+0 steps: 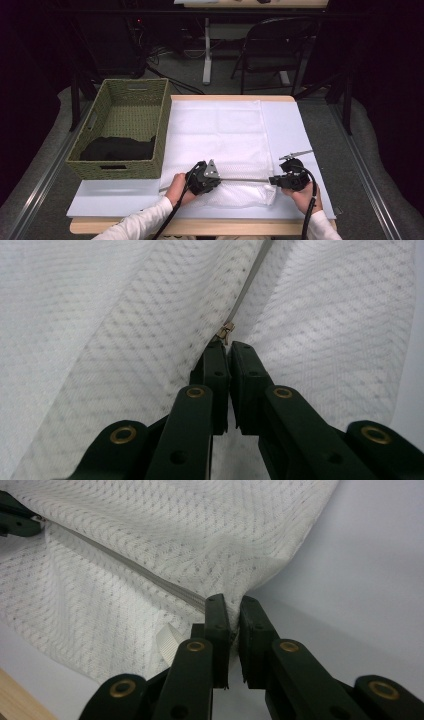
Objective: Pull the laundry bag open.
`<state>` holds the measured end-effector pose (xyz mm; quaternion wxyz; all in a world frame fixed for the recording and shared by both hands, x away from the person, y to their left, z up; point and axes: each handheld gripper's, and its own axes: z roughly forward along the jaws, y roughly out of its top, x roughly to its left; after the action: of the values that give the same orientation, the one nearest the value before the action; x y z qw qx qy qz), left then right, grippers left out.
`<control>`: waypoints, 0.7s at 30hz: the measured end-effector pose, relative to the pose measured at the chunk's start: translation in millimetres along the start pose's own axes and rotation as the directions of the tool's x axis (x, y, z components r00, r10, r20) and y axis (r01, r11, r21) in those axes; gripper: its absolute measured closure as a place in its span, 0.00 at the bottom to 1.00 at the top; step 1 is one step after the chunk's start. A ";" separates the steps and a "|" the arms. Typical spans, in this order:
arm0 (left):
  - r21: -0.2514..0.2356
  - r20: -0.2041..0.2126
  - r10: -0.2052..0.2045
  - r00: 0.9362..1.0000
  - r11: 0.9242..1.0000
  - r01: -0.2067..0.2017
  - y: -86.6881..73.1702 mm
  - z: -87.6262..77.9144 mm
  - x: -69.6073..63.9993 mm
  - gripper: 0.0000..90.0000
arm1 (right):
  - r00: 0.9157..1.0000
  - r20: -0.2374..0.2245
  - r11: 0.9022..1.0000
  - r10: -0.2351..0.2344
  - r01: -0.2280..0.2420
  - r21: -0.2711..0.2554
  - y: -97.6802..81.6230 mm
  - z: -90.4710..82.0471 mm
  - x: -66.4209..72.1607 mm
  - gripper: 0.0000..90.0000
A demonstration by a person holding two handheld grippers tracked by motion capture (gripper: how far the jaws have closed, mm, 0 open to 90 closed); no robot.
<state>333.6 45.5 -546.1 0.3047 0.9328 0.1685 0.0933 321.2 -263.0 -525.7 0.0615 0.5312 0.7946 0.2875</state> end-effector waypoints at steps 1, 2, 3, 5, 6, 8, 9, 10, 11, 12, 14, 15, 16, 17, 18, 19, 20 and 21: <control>0.002 -0.005 -0.001 1.000 1.000 0.001 -1.6 -2.0 1.0 0.96 | 1.000 0.000 1.000 0.000 0.000 -0.001 -0.1 -0.1 -0.1 0.94; 0.004 -0.007 -0.002 1.000 1.000 0.002 -2.7 -3.0 1.6 0.96 | 1.000 0.002 1.000 -0.001 0.001 0.001 0.0 0.0 -0.1 0.94; 0.007 -0.008 -0.004 1.000 1.000 0.004 -4.2 -4.3 2.5 0.96 | 1.000 0.002 1.000 -0.001 0.001 0.001 0.0 0.1 -0.2 0.94; 0.015 -0.013 -0.010 1.000 1.000 0.010 -7.1 -7.2 4.0 0.96 | 1.000 0.003 1.000 0.000 0.000 0.002 -0.1 0.2 -0.4 0.94; 0.017 -0.011 -0.014 1.000 1.000 0.014 -8.6 -8.2 4.7 0.96 | 1.000 0.002 1.000 0.001 -0.001 0.002 -0.1 0.3 -0.4 0.94; 0.024 -0.016 -0.010 1.000 1.000 0.010 -11.1 -10.3 5.4 0.96 | 1.000 0.003 1.000 0.001 -0.001 0.003 -0.1 0.3 -0.4 0.94; 0.025 -0.015 -0.012 1.000 1.000 0.013 -12.4 -11.1 5.7 0.96 | 1.000 0.003 1.000 0.001 -0.001 0.004 -0.1 0.4 -0.4 0.94; 0.027 -0.013 -0.014 1.000 1.000 0.014 -13.6 -12.2 6.1 0.96 | 1.000 0.003 1.000 0.000 0.000 0.004 -0.2 0.4 -0.4 0.94; 0.027 -0.016 -0.015 1.000 1.000 0.016 -14.9 -12.8 6.4 0.96 | 1.000 0.003 1.000 0.000 0.000 0.005 -0.2 0.5 -0.4 0.94; 0.031 -0.014 -0.017 1.000 0.999 0.018 -16.2 -14.0 6.8 0.96 | 1.000 0.002 1.000 0.002 -0.002 0.005 -0.2 0.5 -0.3 0.94; 0.037 -0.018 -0.019 1.000 0.999 0.019 -19.1 -16.4 7.6 0.96 | 1.000 0.003 1.000 -0.001 0.001 0.006 -0.4 0.6 -0.3 0.94; 0.039 -0.018 -0.021 1.000 0.999 0.022 -20.8 -17.7 8.4 0.96 | 1.000 0.004 1.000 -0.003 0.003 0.006 -0.4 0.7 -0.3 0.94; 0.040 -0.016 -0.028 0.999 0.999 0.028 -22.4 -19.2 9.4 0.96 | 1.000 0.002 1.000 -0.001 0.001 0.004 -0.5 1.1 -0.3 0.94; 0.040 -0.019 -0.032 0.999 0.999 0.033 -24.1 -20.6 10.1 0.96 | 1.000 0.003 1.000 0.001 -0.001 0.006 -0.6 1.2 -0.2 0.94; 0.043 -0.018 -0.036 0.999 0.998 0.037 -25.8 -22.0 10.7 0.96 | 1.000 0.002 1.000 0.002 -0.002 0.006 -0.6 1.3 -0.2 0.94; 0.045 -0.022 -0.038 0.999 0.998 0.039 -27.5 -23.3 11.3 0.96 | 1.000 0.001 1.000 0.002 -0.002 0.007 -0.6 1.4 -0.1 0.94; 0.045 -0.021 -0.042 0.999 0.998 0.043 -29.2 -24.4 11.8 0.96 | 1.000 0.001 1.000 0.003 -0.003 0.006 -0.6 1.4 -0.1 0.94; 0.045 -0.022 -0.042 0.999 0.998 0.043 -30.8 -25.3 12.4 0.96 | 1.000 0.000 1.000 0.002 -0.002 0.008 -0.6 1.4 0.1 0.94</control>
<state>330.2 87.0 -543.6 0.2838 0.9346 0.1936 0.0927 321.3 -262.5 -527.2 0.0593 0.5322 0.7953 0.2844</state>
